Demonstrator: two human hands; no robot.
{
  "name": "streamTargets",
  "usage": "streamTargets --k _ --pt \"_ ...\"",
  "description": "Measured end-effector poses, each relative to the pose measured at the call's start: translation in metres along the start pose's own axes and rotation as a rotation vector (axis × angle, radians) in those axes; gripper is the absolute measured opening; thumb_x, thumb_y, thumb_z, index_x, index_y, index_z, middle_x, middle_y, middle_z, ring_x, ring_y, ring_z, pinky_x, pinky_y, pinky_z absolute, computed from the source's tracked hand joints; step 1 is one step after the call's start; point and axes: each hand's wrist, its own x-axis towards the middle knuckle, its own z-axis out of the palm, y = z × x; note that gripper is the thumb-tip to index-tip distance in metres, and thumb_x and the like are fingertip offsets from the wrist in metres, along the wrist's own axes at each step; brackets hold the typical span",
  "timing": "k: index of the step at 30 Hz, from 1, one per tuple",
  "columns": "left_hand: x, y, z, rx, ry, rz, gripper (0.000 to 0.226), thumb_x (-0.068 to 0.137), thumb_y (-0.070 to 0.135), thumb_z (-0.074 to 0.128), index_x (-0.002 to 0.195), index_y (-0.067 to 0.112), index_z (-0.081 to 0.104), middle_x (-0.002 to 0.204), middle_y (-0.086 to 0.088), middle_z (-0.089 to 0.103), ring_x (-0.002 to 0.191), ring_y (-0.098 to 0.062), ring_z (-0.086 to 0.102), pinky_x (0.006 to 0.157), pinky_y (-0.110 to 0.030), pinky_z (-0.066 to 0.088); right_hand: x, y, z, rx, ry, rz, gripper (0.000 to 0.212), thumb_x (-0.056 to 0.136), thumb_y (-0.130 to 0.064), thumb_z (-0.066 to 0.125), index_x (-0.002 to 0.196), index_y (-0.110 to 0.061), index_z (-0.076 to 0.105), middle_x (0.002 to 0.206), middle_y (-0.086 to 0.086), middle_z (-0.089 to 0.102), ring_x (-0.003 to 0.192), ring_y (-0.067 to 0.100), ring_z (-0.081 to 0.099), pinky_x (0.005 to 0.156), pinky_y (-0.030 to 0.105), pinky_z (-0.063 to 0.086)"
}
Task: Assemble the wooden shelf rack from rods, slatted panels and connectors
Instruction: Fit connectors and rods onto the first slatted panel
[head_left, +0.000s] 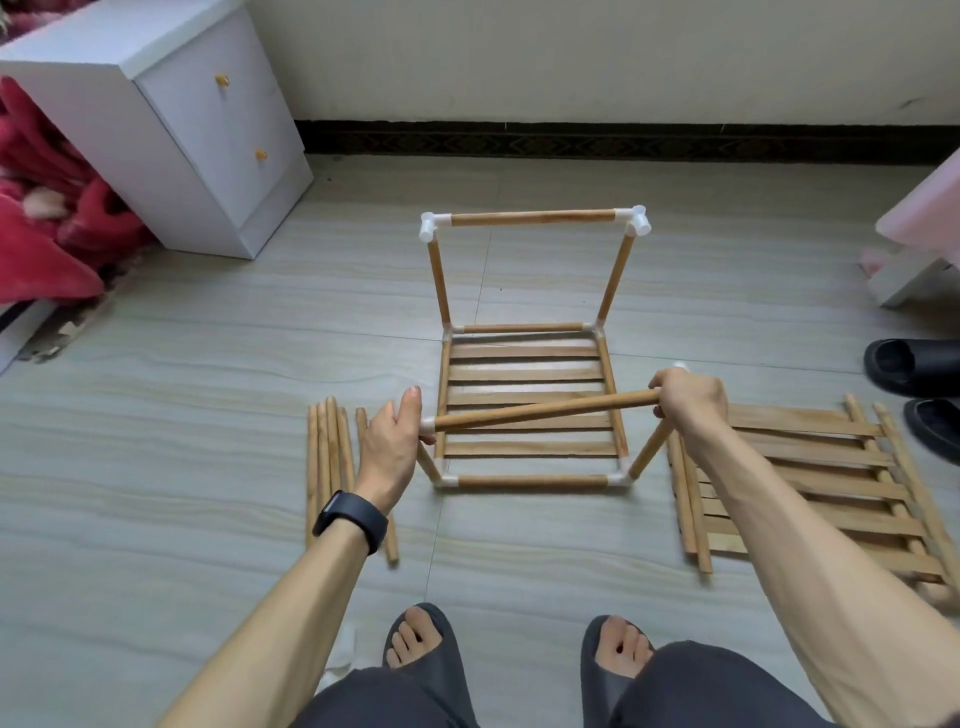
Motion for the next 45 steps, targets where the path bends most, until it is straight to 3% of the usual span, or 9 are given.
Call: streamTargets --k 7,11,17,20,23,34,39,43,45 --pt "0.014 0.001 0.001 -0.034 0.030 0.004 0.053 0.106 0.051 0.036 0.067 0.018 0.049 0.063 -0.001 0.062 0.064 -0.015 0.063 0.059 -0.028 0.042 -0.004 0.015 0.005 0.020 0.044 -0.037 0.026 0.081 -0.029 0.055 0.073 -0.008 0.068 0.067 0.008 0.060 0.063 0.022 0.053 0.055 0.033 0.040" --pt "0.027 0.016 -0.004 0.066 -0.020 -0.068 0.055 0.105 0.055 0.032 0.079 0.012 0.057 0.074 -0.006 0.071 0.086 -0.028 0.068 0.083 -0.042 0.051 -0.010 0.022 0.000 0.010 0.005 -0.065 0.033 0.083 -0.035 0.054 0.069 -0.008 0.068 0.068 0.006 0.068 0.066 0.023 0.058 0.059 0.035 0.042" --pt "0.023 0.031 -0.016 0.409 0.068 0.135 0.051 0.104 0.057 0.030 0.133 0.019 0.046 0.130 -0.011 0.056 0.118 -0.029 0.053 0.089 -0.042 0.044 -0.008 0.014 -0.024 -0.477 0.079 -0.348 0.067 0.086 -0.078 0.051 0.117 -0.019 0.053 0.116 0.006 0.058 0.107 0.027 0.054 0.086 0.042 0.045" --pt "0.027 0.039 -0.014 0.659 -0.018 0.376 0.052 0.105 0.052 0.030 0.144 0.022 0.047 0.152 -0.005 0.046 0.139 -0.024 0.041 0.112 -0.045 0.035 -0.010 0.004 -0.027 -0.639 0.145 -0.698 0.063 0.095 -0.068 0.042 0.137 -0.022 0.052 0.145 0.006 0.051 0.137 0.026 0.041 0.105 0.048 0.036" --pt "0.029 0.036 -0.003 0.731 -0.115 0.321 0.048 0.107 0.047 0.025 0.134 0.026 0.059 0.161 -0.002 0.034 0.148 -0.023 0.030 0.121 -0.046 0.025 -0.014 0.000 -0.013 -0.870 -0.045 -0.778 0.056 0.106 -0.050 0.023 0.153 -0.025 0.039 0.167 0.000 0.025 0.157 0.019 0.008 0.124 0.053 0.009" --pt "0.029 0.044 -0.003 0.727 -0.131 0.250 0.049 0.107 0.043 0.023 0.150 0.032 0.044 0.164 -0.004 0.030 0.153 -0.023 0.018 0.124 -0.046 0.016 -0.014 -0.007 -0.005 -0.928 -0.128 -0.740 0.052 0.107 -0.040 0.024 0.151 -0.022 0.045 0.163 0.002 0.037 0.157 0.022 0.012 0.126 0.051 0.012" --pt "0.026 0.050 -0.008 0.933 -0.145 0.291 0.056 0.107 0.049 0.010 0.150 0.030 0.040 0.164 -0.002 0.030 0.154 -0.021 0.016 0.123 -0.052 0.013 -0.026 0.002 -0.017 -0.397 -0.067 -0.614 0.054 0.106 -0.043 0.042 0.152 -0.014 0.039 0.162 0.012 0.030 0.150 0.029 0.027 0.121 0.048 0.026" --pt "0.012 0.044 -0.004 0.956 -0.128 0.328 0.054 0.106 0.047 0.011 0.140 0.028 0.049 0.160 -0.004 0.037 0.153 -0.022 0.019 0.123 -0.052 0.012 -0.036 0.036 -0.024 -0.138 -0.101 -0.360 0.042 0.108 -0.047 0.030 0.119 -0.016 0.056 0.115 0.008 0.059 0.114 0.031 0.056 0.093 0.045 0.045" --pt "0.004 0.048 0.003 0.949 -0.186 0.352 0.052 0.106 0.047 0.012 0.138 0.029 0.050 0.157 -0.003 0.041 0.152 -0.021 0.021 0.123 -0.052 0.007 -0.038 0.049 -0.026 -0.113 -0.158 -0.383 0.044 0.106 -0.056 0.022 0.103 -0.022 0.051 0.105 -0.002 0.053 0.106 0.020 0.050 0.088 0.036 0.038"
